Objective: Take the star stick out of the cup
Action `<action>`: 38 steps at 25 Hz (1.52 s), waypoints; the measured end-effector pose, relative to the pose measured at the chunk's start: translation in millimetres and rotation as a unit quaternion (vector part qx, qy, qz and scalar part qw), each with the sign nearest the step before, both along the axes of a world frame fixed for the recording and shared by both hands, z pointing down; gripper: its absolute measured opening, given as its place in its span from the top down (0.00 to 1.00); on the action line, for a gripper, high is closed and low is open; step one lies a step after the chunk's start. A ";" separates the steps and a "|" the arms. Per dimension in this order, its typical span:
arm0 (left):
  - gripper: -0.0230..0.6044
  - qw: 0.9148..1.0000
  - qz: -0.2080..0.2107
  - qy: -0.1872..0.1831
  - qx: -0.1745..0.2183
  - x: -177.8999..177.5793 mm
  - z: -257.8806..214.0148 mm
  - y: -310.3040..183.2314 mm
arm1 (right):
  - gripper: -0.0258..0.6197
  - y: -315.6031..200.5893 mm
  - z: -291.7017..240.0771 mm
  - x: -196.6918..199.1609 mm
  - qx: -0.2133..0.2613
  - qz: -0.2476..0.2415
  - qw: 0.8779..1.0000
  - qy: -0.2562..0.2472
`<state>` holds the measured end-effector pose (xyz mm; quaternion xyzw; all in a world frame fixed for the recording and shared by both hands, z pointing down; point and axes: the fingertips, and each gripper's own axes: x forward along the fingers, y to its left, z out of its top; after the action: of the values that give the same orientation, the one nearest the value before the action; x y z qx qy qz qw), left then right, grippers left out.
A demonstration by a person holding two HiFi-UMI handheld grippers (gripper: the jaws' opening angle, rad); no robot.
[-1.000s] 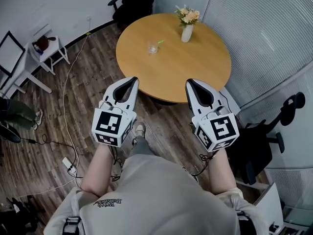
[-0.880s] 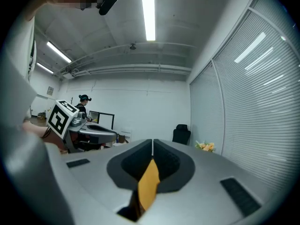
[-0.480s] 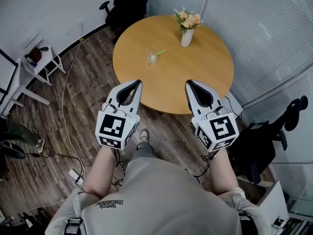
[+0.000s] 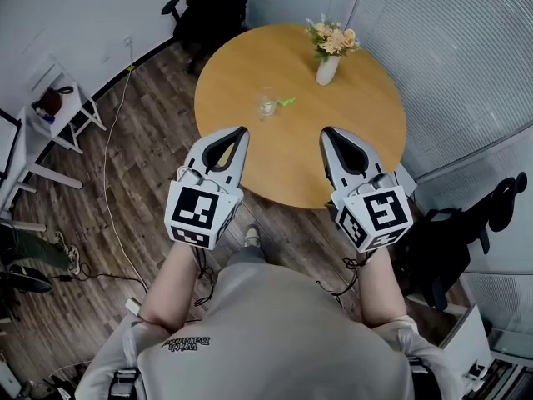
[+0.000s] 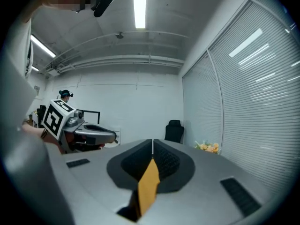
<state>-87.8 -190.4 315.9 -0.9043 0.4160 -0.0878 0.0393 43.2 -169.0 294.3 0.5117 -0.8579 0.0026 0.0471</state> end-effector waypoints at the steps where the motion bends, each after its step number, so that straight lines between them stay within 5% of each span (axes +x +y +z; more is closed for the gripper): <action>1: 0.93 1.000 0.002 0.000 0.001 -2.9 -1.1 -7.2 | 0.91 -7.3 0.3 -3.7 -0.001 0.002 1.000 0.002; 14: 0.93 1.000 0.028 -0.002 -0.001 -21.3 5.6 -80.1 | 0.91 -82.5 9.4 -29.0 -0.008 0.021 1.000 0.007; 38: 0.93 0.999 -0.015 -0.017 -0.027 26.4 21.0 -137.7 | 0.91 -158.0 64.4 27.6 -0.079 0.030 0.996 -0.037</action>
<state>-61.4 -328.1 336.9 -0.8971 0.4261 -0.1148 0.0206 70.8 -327.1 358.7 0.5318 -0.8402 0.0904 0.0559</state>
